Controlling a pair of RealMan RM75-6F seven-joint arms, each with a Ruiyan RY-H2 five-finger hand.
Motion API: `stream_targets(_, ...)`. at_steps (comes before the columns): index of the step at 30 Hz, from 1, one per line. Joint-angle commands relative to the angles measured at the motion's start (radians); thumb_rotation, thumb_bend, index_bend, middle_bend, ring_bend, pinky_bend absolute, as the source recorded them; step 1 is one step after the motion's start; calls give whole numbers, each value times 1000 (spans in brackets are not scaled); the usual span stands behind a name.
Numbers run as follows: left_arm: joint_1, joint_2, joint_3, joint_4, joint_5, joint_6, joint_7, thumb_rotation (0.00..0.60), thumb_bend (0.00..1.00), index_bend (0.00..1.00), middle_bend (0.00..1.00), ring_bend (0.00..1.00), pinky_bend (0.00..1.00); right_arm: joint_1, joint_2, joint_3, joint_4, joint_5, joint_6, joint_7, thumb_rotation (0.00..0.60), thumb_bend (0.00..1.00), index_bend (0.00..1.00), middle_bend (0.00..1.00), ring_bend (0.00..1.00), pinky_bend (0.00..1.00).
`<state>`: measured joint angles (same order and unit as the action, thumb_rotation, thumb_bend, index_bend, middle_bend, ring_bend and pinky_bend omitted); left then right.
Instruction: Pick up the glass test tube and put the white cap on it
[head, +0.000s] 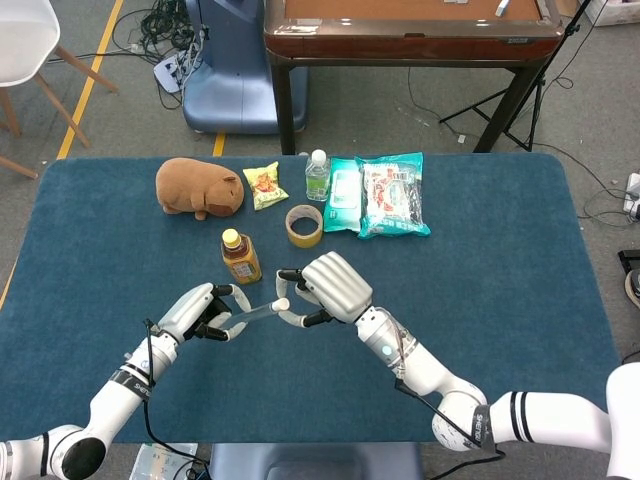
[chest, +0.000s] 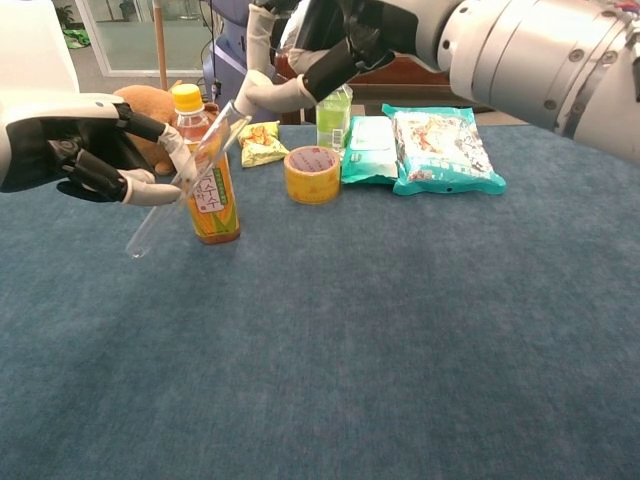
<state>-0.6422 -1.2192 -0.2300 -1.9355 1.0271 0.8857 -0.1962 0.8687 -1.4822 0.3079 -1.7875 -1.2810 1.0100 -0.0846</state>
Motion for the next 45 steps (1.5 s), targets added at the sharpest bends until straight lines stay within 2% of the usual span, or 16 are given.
stream_targets(1,-1,0,1,1,-2,-2,0,600,328,606,986,1000,1000,4,-5,0,5,3,-2,0,600,390,670,1000,1000,1000)
stream_targets(45,2,16,-10,6,5,-18,-64,600,328,606,984,1000,1000,32,-75,-14,83,11,-9,11,600,398,681,1000,1000,1000)
